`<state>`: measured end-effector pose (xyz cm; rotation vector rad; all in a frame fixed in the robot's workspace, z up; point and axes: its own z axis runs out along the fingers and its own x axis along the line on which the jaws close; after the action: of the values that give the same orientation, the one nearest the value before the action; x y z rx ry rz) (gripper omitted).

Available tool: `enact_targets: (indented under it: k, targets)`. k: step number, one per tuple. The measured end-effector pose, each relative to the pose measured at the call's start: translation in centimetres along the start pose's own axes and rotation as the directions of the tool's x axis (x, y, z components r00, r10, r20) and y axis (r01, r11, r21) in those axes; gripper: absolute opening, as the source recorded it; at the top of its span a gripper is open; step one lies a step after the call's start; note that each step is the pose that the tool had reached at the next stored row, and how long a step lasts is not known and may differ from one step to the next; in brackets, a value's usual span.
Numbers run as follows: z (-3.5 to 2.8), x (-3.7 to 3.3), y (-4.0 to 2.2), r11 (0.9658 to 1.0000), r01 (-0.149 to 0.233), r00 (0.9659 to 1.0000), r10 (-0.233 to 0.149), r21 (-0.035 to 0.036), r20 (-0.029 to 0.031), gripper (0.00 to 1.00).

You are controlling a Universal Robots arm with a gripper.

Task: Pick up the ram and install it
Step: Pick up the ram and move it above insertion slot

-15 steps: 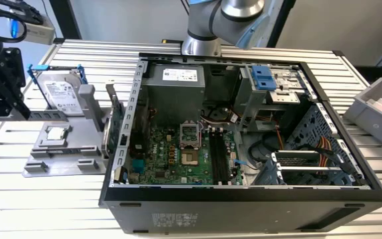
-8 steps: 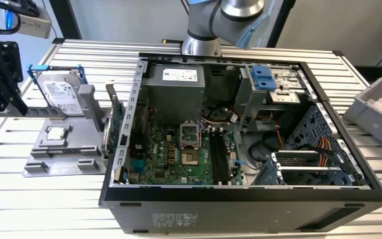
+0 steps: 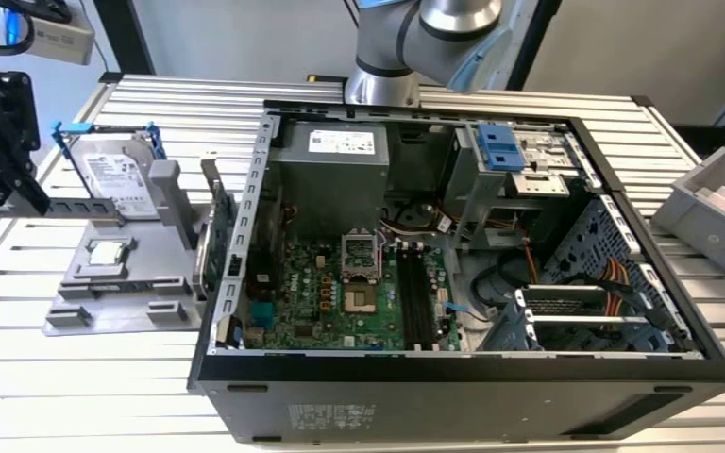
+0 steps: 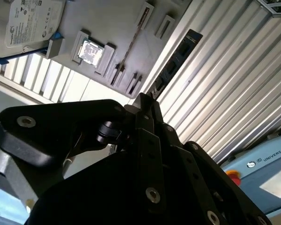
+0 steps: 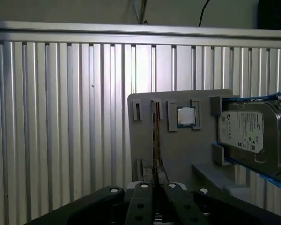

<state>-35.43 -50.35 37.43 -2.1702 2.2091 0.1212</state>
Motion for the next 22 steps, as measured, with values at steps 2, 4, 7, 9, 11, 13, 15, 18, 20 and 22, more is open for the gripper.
enact_targets:
  k: [2, 4, 7, 9, 11, 13, 15, 18, 20, 22]
  targets:
    - [-0.18, -0.02, 0.00, 1.0000, 0.000, 1.0000, 0.000, -0.0001, -0.0001, 0.00]
    - [-0.50, -0.04, 0.01, 1.0000, 0.000, 1.0000, 0.000, 0.0000, 0.0000, 0.00]
    - [-0.83, -0.07, 0.02, 1.0000, 0.000, 1.0000, 0.000, 0.0000, 0.0000, 0.00]
    - [-0.83, -0.07, 0.02, 1.0000, 0.000, 1.0000, 0.000, 0.0001, 0.0001, 0.00]
    - [-0.84, -0.07, 0.02, 1.0000, 0.000, 1.0000, 0.000, 0.0002, 0.0001, 0.00]
    - [-0.86, -0.07, -0.01, 1.0000, 0.000, 1.0000, 0.000, -0.0001, -0.0001, 0.00]
    - [-0.87, -0.08, -0.15, 1.0000, 0.000, 1.0000, 0.000, -0.0002, -0.0002, 0.00]
    - [-0.88, -0.09, -0.65, 1.0000, 0.000, 1.0000, 0.000, -0.0002, -0.0001, 0.00]
    - [-0.89, -0.10, -1.12, 1.0000, 0.000, 1.0000, 0.000, -0.0004, -0.0002, 0.00]
    - [-0.89, -0.10, -1.59, 1.0000, 0.000, 1.0000, 0.000, -0.0004, 0.0000, 0.00]
